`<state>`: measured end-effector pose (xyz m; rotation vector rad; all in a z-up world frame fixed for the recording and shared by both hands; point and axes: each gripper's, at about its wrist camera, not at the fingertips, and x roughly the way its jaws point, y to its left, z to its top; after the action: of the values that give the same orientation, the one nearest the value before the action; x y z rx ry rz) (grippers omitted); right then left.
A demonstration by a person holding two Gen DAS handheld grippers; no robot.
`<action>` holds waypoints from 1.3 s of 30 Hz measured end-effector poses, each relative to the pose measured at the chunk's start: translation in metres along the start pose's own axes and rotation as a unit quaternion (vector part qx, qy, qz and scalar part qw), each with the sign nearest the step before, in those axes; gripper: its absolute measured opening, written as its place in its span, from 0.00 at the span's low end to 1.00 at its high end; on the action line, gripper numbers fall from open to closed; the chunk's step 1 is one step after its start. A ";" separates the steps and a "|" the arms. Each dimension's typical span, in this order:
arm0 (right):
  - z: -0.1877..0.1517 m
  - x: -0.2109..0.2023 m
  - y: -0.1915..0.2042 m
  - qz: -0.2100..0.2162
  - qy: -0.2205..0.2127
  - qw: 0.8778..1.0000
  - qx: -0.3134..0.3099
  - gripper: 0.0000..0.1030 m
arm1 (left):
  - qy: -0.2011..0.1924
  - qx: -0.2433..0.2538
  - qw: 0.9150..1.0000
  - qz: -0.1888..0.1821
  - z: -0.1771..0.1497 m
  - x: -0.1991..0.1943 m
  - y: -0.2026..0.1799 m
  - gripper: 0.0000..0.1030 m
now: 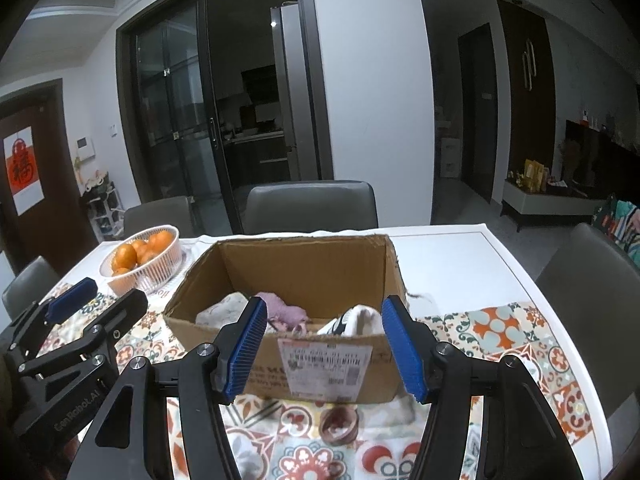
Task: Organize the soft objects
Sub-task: 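Move the right tool down toward the pink hair tie beside the box, then grasp the pink hair tie with the right tool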
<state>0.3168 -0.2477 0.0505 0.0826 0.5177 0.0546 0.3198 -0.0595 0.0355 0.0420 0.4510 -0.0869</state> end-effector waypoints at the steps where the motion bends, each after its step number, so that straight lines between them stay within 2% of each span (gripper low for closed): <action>1: -0.002 -0.001 0.000 -0.001 0.001 1.000 0.000 0.60 | -0.001 0.001 1.000 0.003 -0.002 -0.002 0.000 0.71; 8: -0.020 0.001 -0.002 0.004 0.021 1.000 0.009 0.60 | 0.012 0.005 1.000 0.017 -0.020 -0.007 0.001 0.77; 15: -0.046 0.012 -0.003 0.007 0.055 0.998 0.017 0.60 | 0.037 0.009 0.999 0.021 -0.039 -0.002 -0.003 0.78; 29: -0.084 0.042 -0.005 0.002 0.114 0.993 0.010 0.60 | 0.111 0.006 0.994 0.021 -0.081 0.029 -0.006 0.79; 39: -0.104 0.070 -0.008 0.002 0.154 0.988 0.007 0.60 | 0.150 0.009 0.988 0.023 -0.099 0.053 -0.011 0.80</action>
<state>0.3264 -0.2439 -0.0750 0.0903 0.8263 0.0679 0.3231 -0.0686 -0.0770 0.0846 0.7508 -0.0400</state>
